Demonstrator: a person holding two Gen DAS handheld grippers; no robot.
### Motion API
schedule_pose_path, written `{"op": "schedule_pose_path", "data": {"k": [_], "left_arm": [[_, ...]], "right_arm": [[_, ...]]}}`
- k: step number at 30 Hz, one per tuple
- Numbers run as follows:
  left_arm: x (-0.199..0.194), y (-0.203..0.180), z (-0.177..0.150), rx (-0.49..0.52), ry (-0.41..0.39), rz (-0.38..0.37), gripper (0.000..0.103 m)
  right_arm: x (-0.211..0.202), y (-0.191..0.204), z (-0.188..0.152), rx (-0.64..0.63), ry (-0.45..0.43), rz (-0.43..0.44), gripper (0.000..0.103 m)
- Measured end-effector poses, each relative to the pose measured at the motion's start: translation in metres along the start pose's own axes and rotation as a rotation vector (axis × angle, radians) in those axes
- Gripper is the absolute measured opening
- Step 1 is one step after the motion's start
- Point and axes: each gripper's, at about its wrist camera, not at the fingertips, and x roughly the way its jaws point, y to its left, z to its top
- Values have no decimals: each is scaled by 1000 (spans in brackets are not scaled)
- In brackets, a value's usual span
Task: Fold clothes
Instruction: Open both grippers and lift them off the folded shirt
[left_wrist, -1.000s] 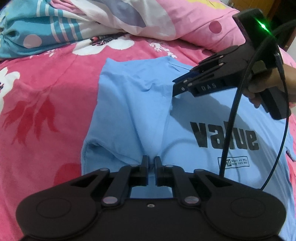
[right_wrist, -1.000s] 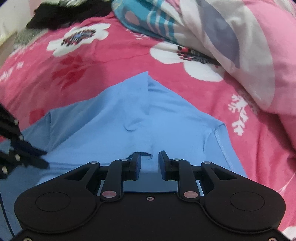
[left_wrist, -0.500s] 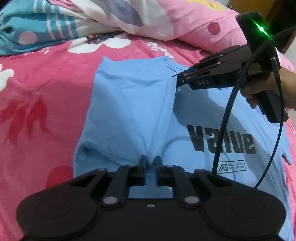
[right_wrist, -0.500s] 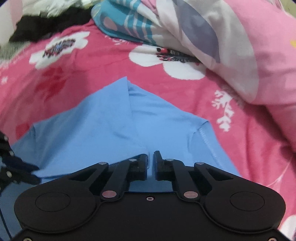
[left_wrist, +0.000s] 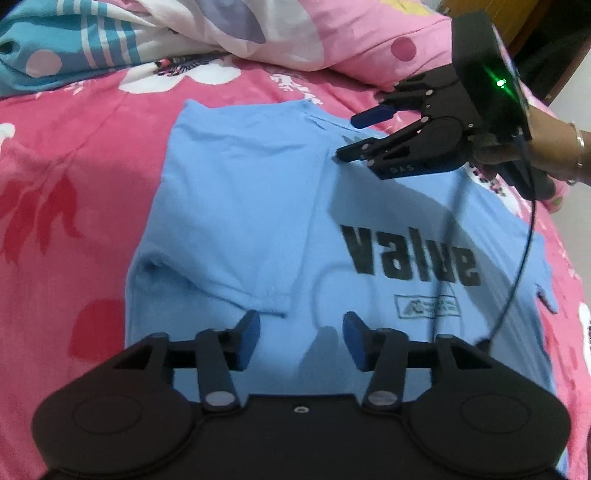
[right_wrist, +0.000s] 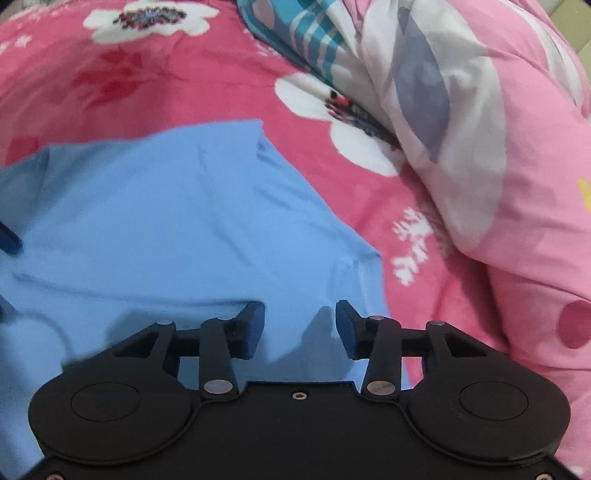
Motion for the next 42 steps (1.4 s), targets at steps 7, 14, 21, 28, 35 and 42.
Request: {"op": "schedule_pose_path", "data": {"k": [7,14,21,28,35,42], "left_arm": [[-32,26,11,-61,-118,40,49],[1,42,37,-59,-133,16,45],[21,64,26,-62,-57,51,29],[19,68,24,-57,-58,38,29],[16,67,24,-43,-60,35,30],[2,54,26,4,-82,82,37]], "right_arm": [[-42,-31,2,171,-134,23,41],[-16,-10,51,169,-237,325,41],[41,10,84,76,-195,509,35],[79,-22,96,149,-206,471,33],[71,-44,86,201,-222,355,34],[22,-60,56,314,-246,305,34]]}}
